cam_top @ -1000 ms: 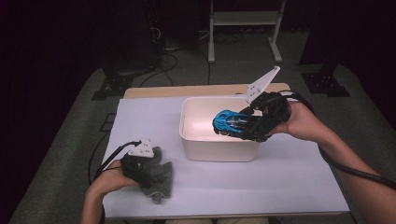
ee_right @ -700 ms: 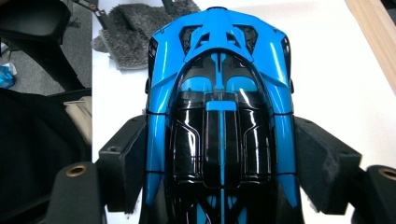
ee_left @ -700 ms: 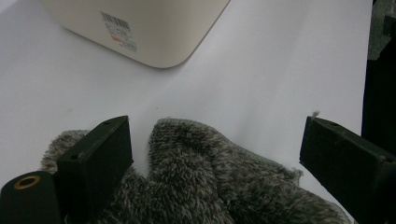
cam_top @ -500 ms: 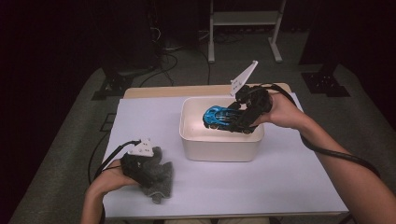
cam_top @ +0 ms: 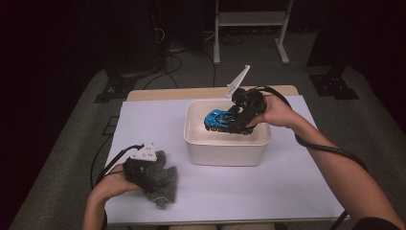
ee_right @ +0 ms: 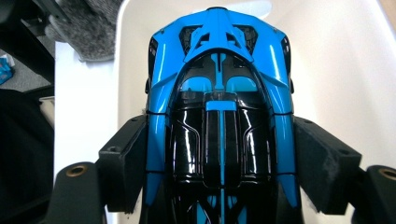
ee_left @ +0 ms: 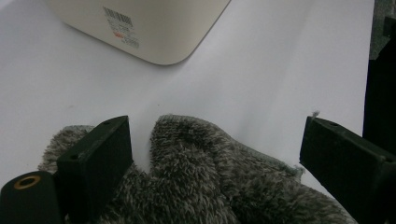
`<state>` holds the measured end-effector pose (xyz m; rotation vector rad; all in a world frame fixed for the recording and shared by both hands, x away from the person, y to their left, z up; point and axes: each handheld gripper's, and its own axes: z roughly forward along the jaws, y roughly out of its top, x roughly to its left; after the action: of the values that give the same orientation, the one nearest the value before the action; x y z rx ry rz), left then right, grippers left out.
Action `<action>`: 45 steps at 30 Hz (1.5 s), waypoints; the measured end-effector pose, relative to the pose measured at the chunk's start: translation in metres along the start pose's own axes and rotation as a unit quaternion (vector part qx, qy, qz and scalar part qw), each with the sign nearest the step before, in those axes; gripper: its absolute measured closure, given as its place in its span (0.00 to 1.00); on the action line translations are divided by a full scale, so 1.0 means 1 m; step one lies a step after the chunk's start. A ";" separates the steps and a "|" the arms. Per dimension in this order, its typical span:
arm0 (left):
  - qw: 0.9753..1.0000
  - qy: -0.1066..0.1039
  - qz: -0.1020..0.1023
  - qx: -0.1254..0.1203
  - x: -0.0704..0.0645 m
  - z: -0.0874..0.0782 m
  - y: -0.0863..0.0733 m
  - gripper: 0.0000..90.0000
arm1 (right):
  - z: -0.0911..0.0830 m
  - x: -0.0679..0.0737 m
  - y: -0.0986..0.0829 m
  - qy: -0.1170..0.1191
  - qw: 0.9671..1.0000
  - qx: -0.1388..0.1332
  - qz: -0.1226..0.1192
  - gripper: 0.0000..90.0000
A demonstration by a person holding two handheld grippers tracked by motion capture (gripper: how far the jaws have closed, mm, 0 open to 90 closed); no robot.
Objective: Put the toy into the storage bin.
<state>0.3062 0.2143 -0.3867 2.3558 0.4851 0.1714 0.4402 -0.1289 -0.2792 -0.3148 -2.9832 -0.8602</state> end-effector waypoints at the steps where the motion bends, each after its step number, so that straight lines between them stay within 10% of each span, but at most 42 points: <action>1: 1.000 0.000 0.002 -0.001 0.000 0.000 -0.001 0.10 | 0.003 -0.003 0.000 0.000 1.000 0.002 0.000 0.28; 45: 1.000 0.003 0.001 -0.005 -0.002 -0.004 -0.003 0.10 | 0.089 -0.031 -0.003 0.048 0.995 0.084 0.036 0.28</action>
<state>0.3019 0.2182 -0.3856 2.3461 0.4825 0.1817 0.4730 -0.0900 -0.3586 -0.3601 -2.9094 -0.5953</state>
